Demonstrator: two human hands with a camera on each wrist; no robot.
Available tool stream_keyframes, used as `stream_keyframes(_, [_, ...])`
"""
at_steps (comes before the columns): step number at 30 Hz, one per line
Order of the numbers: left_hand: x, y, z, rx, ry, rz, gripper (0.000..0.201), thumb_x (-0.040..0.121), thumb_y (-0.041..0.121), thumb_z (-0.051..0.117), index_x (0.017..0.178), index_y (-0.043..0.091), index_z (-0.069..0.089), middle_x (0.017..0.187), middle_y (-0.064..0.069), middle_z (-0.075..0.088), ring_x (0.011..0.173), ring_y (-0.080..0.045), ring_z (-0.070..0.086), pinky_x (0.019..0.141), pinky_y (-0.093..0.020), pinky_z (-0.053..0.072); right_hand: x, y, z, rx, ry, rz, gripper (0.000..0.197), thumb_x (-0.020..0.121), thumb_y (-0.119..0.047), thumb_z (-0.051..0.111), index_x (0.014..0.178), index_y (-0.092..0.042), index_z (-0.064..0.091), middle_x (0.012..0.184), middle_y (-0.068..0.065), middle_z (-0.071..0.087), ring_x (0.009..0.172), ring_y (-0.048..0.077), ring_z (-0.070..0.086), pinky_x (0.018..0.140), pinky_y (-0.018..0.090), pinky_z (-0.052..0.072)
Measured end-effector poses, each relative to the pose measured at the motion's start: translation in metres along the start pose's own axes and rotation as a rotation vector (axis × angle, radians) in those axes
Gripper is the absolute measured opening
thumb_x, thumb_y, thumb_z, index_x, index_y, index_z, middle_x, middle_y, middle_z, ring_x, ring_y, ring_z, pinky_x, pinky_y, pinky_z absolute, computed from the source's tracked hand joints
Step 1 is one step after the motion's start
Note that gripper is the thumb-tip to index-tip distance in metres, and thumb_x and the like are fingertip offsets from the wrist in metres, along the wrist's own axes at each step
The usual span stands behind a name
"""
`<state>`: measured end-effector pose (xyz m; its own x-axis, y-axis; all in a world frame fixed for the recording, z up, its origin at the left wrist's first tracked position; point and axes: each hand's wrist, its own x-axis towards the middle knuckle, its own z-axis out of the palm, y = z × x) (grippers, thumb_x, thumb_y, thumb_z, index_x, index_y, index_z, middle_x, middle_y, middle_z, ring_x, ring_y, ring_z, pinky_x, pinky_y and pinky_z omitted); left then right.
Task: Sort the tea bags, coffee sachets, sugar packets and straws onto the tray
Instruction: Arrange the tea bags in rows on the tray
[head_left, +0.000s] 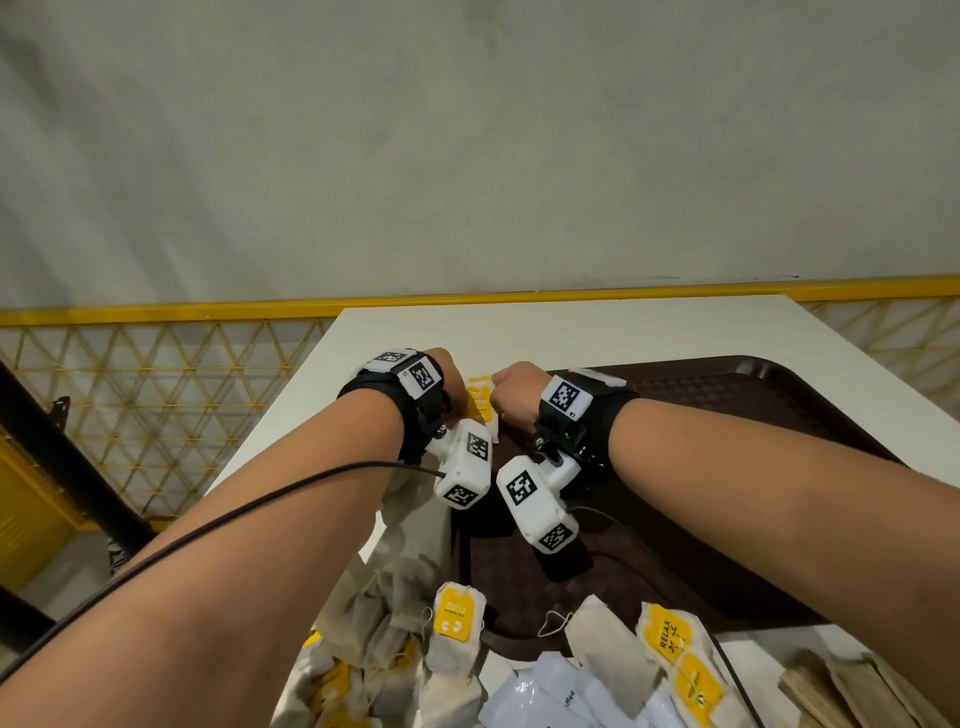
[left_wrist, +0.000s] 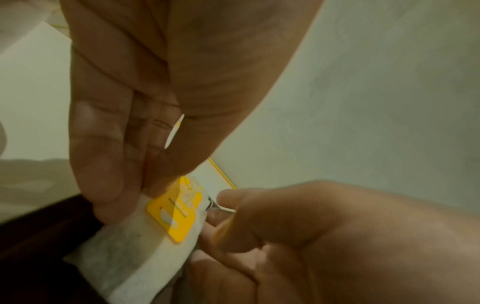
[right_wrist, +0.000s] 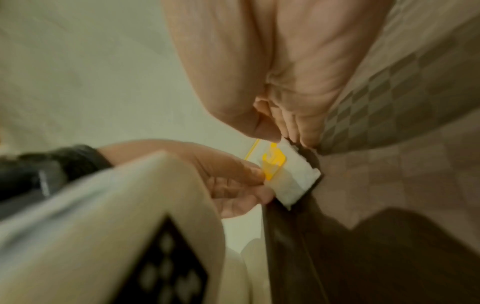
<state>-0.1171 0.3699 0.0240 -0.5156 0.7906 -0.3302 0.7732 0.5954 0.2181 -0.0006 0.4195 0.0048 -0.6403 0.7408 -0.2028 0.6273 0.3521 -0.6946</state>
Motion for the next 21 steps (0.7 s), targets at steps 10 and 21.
stream_keyframes(10, [-0.115,0.000,-0.011,-0.406,-0.240,0.275,0.005,0.085,0.000,0.064,0.090,0.001,0.065,0.082,-0.015,0.066,0.064,-0.017,0.068,0.055,-0.025,0.056,-0.140,0.000,-0.079,0.051,-0.442,-0.126,0.024,0.090,-0.007,0.062,0.113,-0.012,0.064,0.103,0.003,0.070,0.085,0.012,0.066,0.078,0.027,0.055])
stream_keyframes(21, [-0.180,0.034,0.064,-0.058,-0.334,0.541,0.016,0.076,0.024,0.078,0.088,0.026,0.068,0.078,0.011,0.066,0.067,-0.003,0.059,0.061,-0.020,0.051,-0.230,0.066,-0.054,-0.475,-0.390,-0.300,0.047,0.073,-0.018,0.081,0.113,-0.027,0.058,0.092,-0.003,0.064,0.078,0.010,0.058,0.069,0.020,0.047])
